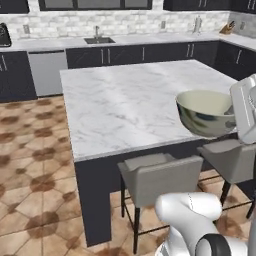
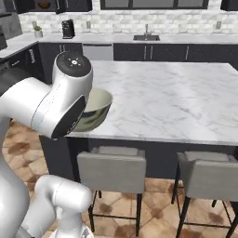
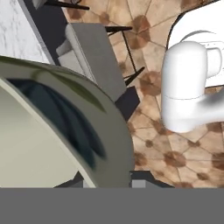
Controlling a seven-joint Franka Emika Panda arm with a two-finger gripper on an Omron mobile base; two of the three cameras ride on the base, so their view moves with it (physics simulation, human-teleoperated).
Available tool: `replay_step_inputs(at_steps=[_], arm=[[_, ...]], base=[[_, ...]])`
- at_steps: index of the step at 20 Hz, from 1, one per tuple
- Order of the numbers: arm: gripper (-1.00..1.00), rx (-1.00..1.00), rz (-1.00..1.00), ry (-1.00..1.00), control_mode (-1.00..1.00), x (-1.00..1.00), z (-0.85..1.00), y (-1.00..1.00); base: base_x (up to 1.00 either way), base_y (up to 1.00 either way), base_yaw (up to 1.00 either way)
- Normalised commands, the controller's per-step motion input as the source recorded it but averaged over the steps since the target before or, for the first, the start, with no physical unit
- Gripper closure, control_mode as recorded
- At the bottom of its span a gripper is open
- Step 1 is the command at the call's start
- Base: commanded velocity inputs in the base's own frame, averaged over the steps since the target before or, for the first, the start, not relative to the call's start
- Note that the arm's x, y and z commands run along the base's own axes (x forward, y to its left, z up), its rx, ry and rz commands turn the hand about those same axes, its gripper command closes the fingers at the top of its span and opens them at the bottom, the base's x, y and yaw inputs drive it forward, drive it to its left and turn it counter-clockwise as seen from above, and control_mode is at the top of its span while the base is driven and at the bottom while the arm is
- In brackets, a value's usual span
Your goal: Pick up the bowls from the cabinet and place each bowl in front of a stool on the dining counter.
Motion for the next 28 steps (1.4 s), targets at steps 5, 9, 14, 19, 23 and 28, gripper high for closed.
replay_step_inputs(at_steps=[5,9,14,19,23,28], arm=[[1.00,0.00,0.00,0.00,1.00,0.00,0.00,0.00],[1.00,0.00,0.00,0.00,1.00,0.00,0.00,0.00],[1.00,0.05,0.28,0.00,-1.00,0.68,-0.48,-0.15],[1.00,0.04,0.41,0.00,-1.00,1.00,-0.94,-0.13],[1.00,0.03,0.20,-0.01,-1.00,1.00,-1.00,0.00],[1.00,0.05,0.04,-0.01,-1.00,1.00,-0.89,0.00]], base=[[0.87,-0.50,0.22],[0.79,-0.31,0.18],[0.15,-0.02,0.04],[0.00,0.00,0.00],[0.00,0.00,0.00],[0.00,0.00,0.00]])
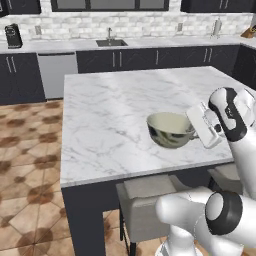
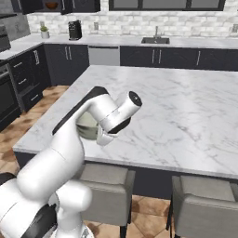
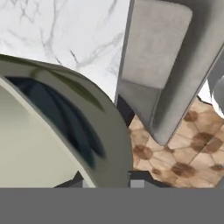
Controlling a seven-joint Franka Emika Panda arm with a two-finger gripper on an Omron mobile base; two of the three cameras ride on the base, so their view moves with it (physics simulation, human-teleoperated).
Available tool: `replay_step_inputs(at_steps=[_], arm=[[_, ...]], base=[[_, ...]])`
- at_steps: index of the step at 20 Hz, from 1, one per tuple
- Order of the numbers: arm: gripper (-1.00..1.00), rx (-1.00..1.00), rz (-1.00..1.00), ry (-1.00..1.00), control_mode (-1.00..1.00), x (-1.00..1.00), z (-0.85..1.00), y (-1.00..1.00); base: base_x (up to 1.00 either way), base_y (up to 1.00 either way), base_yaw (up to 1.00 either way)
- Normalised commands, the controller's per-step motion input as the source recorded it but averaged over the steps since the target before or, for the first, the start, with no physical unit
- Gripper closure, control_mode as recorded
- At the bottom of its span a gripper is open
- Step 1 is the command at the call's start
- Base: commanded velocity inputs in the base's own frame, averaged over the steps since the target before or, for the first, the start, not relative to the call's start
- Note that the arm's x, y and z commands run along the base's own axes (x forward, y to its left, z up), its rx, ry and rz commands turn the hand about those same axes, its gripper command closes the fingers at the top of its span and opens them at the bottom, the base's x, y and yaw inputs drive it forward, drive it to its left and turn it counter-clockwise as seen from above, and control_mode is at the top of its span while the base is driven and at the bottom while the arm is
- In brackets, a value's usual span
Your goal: Pick up the bowls from the cabinet and place each bowl in front of a stool on the dining counter.
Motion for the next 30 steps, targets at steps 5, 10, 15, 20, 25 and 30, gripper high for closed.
replay_step_inputs(at_steps=[5,10,15,20,25,30], arm=[[1.00,0.02,-0.04,-0.05,-1.00,1.00,-0.61,0.00],[1.00,0.00,-0.03,-0.01,-1.00,0.89,-0.48,0.00],[1.00,0.00,0.00,0.03,-1.00,0.65,-0.34,0.00],[1.00,0.01,0.00,0.03,-1.00,0.51,-0.43,0.00],[1.00,0.02,0.00,-0.01,-1.00,0.35,-0.41,0.00],[1.00,0.03,0.00,0.00,-1.00,0.22,-0.38,0.00]], base=[[0.00,0.00,0.00],[0.00,0.00,0.00],[0.00,0.00,0.00],[0.00,0.00,0.00],[0.00,0.00,0.00],[0.00,0.00,0.00]])
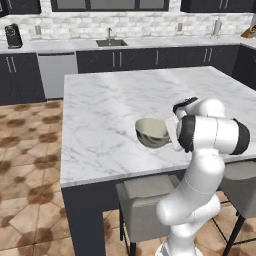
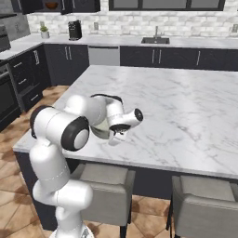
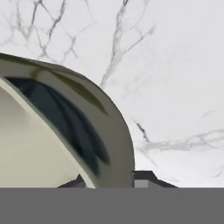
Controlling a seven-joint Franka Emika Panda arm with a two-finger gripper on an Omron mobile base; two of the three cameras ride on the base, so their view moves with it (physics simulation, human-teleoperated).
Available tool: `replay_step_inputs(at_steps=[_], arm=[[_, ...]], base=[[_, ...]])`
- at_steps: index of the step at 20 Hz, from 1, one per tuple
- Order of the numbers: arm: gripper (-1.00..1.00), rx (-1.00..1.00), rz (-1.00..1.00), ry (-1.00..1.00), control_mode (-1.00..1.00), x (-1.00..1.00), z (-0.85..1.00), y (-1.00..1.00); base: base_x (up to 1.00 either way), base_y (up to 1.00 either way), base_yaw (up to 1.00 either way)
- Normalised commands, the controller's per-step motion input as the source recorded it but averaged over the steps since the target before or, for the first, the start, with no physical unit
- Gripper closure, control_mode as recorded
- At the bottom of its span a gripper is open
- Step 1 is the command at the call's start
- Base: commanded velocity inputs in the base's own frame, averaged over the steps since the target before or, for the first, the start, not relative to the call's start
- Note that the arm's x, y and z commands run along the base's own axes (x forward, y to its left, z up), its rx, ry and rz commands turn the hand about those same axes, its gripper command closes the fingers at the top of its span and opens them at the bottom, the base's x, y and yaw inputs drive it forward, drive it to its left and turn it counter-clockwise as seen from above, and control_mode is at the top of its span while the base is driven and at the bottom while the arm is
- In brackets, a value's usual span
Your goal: Pick up the bowls from the cabinet and place each bowl in front of a stool on the dining counter.
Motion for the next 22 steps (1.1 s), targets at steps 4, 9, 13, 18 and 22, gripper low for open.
replay_step_inputs(at_steps=[4,9,13,18,22], arm=[[1.00,0.01,0.00,0.00,-1.00,0.12,-0.18,0.00],[-1.00,0.00,0.00,0.00,-1.00,0.02,0.17,0.02],[-1.00,0.00,0.00,0.00,-1.00,-0.02,0.56,0.00],[-1.00,0.00,0.00,0.00,-1.00,-0.19,0.82,0.00],[-1.00,0.00,0.00,0.01,-1.00,-0.38,0.96,0.00]], base=[[0.00,0.00,0.00],[0.00,0.00,0.00],[0.00,0.00,0.00],[0.00,0.00,0.00],[0.00,0.00,0.00]])
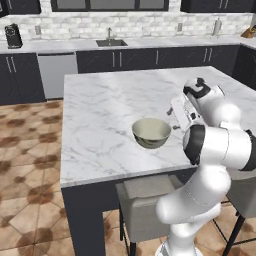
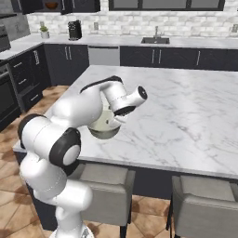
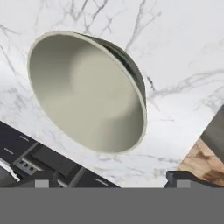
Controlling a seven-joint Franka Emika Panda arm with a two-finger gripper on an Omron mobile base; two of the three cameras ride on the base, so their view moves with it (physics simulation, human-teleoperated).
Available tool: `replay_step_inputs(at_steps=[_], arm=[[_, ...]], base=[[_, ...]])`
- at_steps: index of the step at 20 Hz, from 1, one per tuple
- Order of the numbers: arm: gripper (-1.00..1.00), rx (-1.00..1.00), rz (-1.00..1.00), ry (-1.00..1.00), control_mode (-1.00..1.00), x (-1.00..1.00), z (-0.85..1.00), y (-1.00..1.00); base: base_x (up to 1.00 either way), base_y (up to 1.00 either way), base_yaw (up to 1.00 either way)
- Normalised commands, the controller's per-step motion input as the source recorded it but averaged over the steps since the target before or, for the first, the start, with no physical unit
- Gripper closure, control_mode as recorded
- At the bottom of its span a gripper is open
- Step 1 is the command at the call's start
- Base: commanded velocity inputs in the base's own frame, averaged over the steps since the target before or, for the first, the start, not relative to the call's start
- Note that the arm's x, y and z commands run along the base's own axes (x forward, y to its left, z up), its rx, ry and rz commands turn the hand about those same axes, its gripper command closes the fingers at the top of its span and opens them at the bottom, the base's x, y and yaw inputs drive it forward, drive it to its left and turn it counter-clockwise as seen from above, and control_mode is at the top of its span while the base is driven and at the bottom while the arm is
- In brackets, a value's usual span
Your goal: Pick up the bowls from the cabinet and place each bowl in front of a stool on the dining counter.
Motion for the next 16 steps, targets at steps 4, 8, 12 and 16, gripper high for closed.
replay_step_inputs(at_steps=[4,8,12,16], arm=[[-1.00,0.00,0.00,0.06,-1.00,-0.45,0.96,0.00],[-1.00,0.00,0.00,0.03,-1.00,-0.71,1.00,0.00],[-1.00,0.00,0.00,0.00,-1.00,-0.84,0.98,0.00],[-1.00,0.00,0.00,0.00,-1.00,-0.84,0.82,0.00]], base=[[0.00,0.00,0.00],[0.00,0.00,0.00],[0.00,0.00,0.00],[0.00,0.00,0.00]])
